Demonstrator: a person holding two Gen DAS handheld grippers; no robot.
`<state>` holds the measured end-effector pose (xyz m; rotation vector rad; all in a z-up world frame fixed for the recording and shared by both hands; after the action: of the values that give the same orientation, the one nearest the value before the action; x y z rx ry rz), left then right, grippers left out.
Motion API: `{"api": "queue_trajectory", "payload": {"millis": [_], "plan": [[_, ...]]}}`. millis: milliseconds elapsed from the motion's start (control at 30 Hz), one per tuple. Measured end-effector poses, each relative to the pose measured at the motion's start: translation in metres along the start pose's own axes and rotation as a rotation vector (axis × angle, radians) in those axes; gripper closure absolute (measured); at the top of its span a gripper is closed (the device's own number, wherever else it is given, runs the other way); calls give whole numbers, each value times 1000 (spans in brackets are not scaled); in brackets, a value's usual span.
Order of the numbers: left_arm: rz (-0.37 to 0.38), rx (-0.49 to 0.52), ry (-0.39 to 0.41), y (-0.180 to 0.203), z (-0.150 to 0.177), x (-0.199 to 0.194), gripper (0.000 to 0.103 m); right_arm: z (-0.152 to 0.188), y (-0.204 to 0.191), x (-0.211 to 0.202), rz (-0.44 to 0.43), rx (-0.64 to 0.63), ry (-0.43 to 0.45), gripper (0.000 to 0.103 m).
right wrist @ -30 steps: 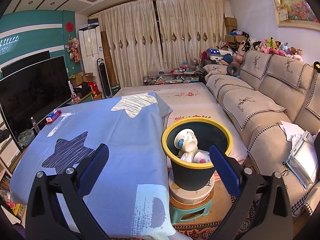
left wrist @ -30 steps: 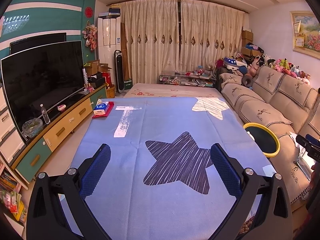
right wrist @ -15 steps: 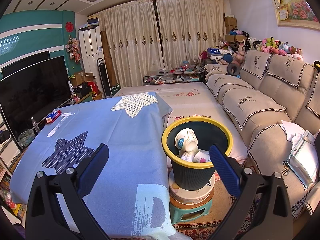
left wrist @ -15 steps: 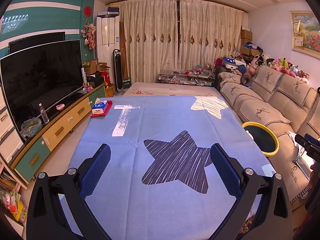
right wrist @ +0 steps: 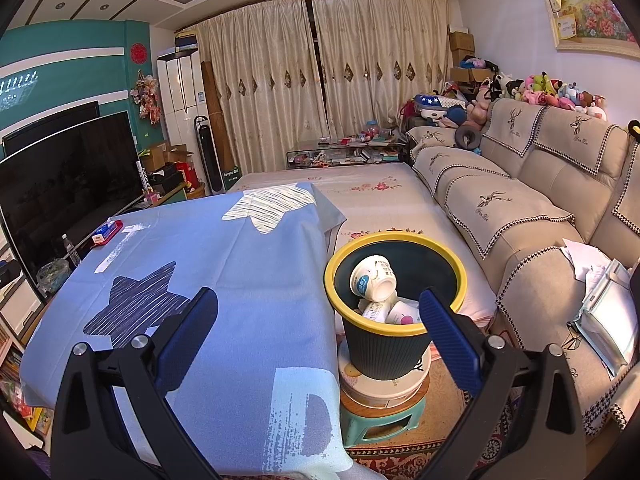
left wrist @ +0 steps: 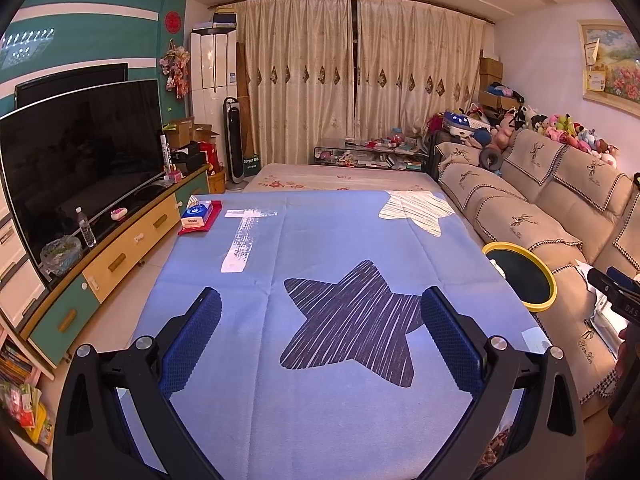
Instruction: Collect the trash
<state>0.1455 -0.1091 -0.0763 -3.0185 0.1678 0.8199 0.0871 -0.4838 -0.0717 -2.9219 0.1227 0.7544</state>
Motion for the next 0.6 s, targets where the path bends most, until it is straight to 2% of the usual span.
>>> {"api": "queue_trajectory", "payload": {"millis": [333,600], "plan": [[8,-3,-15,2,0,5,5,0,0,0,0,2,-1,7],[72,-26,-25,3,-4,15,5,4,-1,5,-1,3,-8,7]]}}
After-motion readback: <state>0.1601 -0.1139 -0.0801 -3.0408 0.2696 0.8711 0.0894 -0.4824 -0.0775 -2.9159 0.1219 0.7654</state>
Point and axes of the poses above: each gripper's, at about its wrist camera, not at the fingertips, and x roughly the way its jaws point, y to its right, z to its underside, the point moved 8 cm from there along x, roughly the way its jaws point
